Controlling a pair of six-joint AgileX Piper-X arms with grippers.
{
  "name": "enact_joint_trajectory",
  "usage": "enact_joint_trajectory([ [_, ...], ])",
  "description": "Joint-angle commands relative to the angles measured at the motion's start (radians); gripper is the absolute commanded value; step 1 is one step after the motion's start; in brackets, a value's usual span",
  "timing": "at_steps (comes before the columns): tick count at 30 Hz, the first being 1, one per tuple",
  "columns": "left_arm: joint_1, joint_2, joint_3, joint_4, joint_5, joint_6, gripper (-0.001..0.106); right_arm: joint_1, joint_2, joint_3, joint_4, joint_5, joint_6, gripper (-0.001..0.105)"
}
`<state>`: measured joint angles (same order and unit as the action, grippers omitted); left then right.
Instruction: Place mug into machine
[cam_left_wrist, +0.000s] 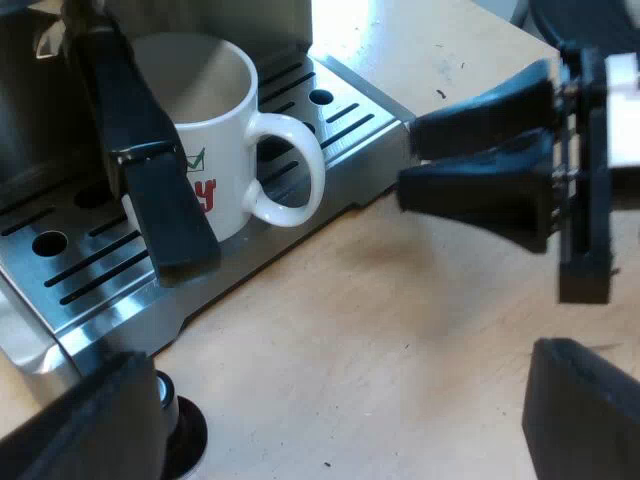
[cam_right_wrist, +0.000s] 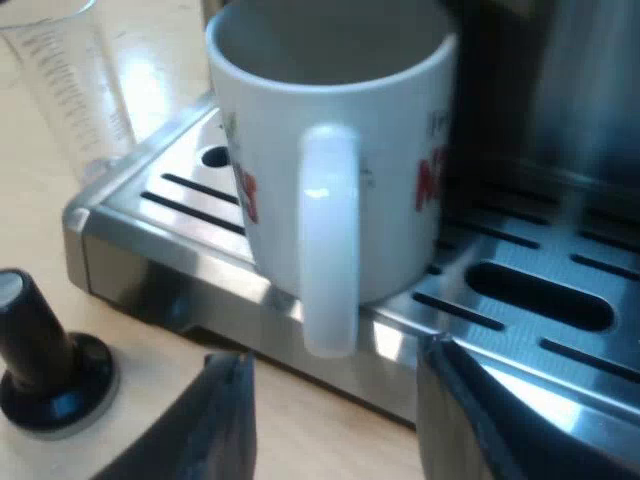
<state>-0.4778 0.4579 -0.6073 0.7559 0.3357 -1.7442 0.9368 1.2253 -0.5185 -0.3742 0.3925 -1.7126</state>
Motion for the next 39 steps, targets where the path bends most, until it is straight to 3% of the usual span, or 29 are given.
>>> enact_joint_trajectory([
  [1, -0.004, -0.001, -0.006, -0.006, 0.002, -0.002, 0.079, 0.000, 0.058, 0.001, -0.122, -0.009, -0.018, 0.040],
  [11, -0.004, -0.001, -0.006, -0.006, 0.002, -0.002, 0.079, -0.002, 0.211, -0.044, -0.239, 0.002, -0.018, 0.040],
  [20, -0.004, -0.001, -0.006, -0.006, 0.002, -0.002, 0.079, -0.015, 0.301, -0.125, -0.243, 0.075, -0.018, 0.040],
  [39, -0.004, -0.001, -0.006, -0.006, 0.002, -0.002, 0.079, -0.061, 0.447, -0.271, -0.242, 0.068, -0.018, 0.040],
])
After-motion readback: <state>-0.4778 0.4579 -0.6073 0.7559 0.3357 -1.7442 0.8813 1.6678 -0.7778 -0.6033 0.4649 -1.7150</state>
